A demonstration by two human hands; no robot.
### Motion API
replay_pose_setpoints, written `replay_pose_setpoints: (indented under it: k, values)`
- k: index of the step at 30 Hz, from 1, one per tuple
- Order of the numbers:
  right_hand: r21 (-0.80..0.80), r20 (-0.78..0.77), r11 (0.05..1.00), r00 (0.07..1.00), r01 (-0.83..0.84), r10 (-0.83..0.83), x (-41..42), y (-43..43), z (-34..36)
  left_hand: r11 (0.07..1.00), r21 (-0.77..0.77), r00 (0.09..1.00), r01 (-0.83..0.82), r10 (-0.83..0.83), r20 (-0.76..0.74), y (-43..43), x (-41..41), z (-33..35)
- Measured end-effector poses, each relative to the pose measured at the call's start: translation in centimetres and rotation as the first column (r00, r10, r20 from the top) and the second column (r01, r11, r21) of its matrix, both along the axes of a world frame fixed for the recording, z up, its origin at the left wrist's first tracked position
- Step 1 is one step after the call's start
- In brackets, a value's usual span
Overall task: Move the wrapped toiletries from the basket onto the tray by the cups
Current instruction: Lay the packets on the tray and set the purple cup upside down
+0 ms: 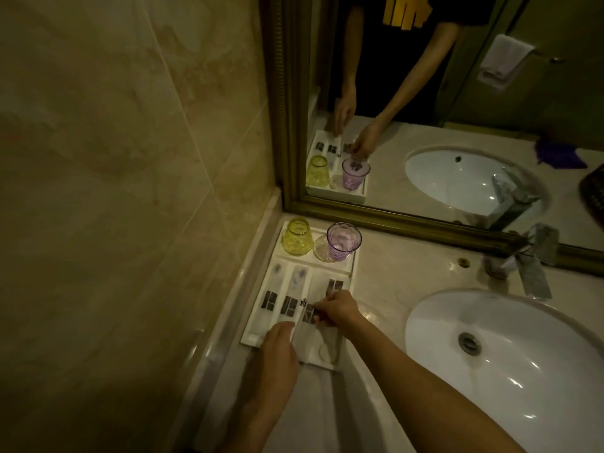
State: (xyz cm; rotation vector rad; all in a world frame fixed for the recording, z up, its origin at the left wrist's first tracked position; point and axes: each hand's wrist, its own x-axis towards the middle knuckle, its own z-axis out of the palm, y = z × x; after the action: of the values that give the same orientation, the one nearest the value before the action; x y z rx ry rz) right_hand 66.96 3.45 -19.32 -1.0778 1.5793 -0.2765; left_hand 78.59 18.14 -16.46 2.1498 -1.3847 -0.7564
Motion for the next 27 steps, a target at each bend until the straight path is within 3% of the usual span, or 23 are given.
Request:
replay_pose_setpoints:
  k: [3,5,9,13,19,23,27]
  values:
    - [-0.165,-0.184,0.973,0.975,-0.159,0.128,0.5,-0.2,0.2,0.918,0.099,0.894,0.385,-0.397,0.208,1.6,-0.1,-2.1]
    - [-0.302,-0.366,0.894,0.906,-0.331,0.211,0.7,-0.2,0.7,0.869,0.175,0.813,0.463,-0.496,0.306,2.2,-0.1,-3.2]
    - [-0.442,-0.552,0.689,0.78,-0.575,0.296,0.5,0.4,1.4,0.854,0.241,0.772,0.461,-0.52,0.366,2.1,-0.6,-3.6]
    - [-0.39,-0.617,0.523,0.637,-0.758,0.463,0.8,1.3,0.5,0.857,0.244,0.784,0.455,-0.515,0.347,2.0,-0.9,-3.8]
    - [-0.444,-0.652,0.461,0.629,-0.769,0.422,0.1,1.6,0.1,0.831,0.276,0.756,0.484,-0.555,0.346,2.2,-1.0,-3.7]
    - [-0.536,-0.689,0.486,0.691,-0.69,0.221,-2.8,-0.2,0.6,0.842,0.242,0.764,0.483,-0.54,0.354,2.5,-1.0,-3.5]
    - [-0.408,-0.777,0.438,0.557,-0.801,0.293,-5.1,-1.7,0.2,0.829,0.274,0.724,0.487,-0.559,0.404,2.9,-1.2,-3.6]
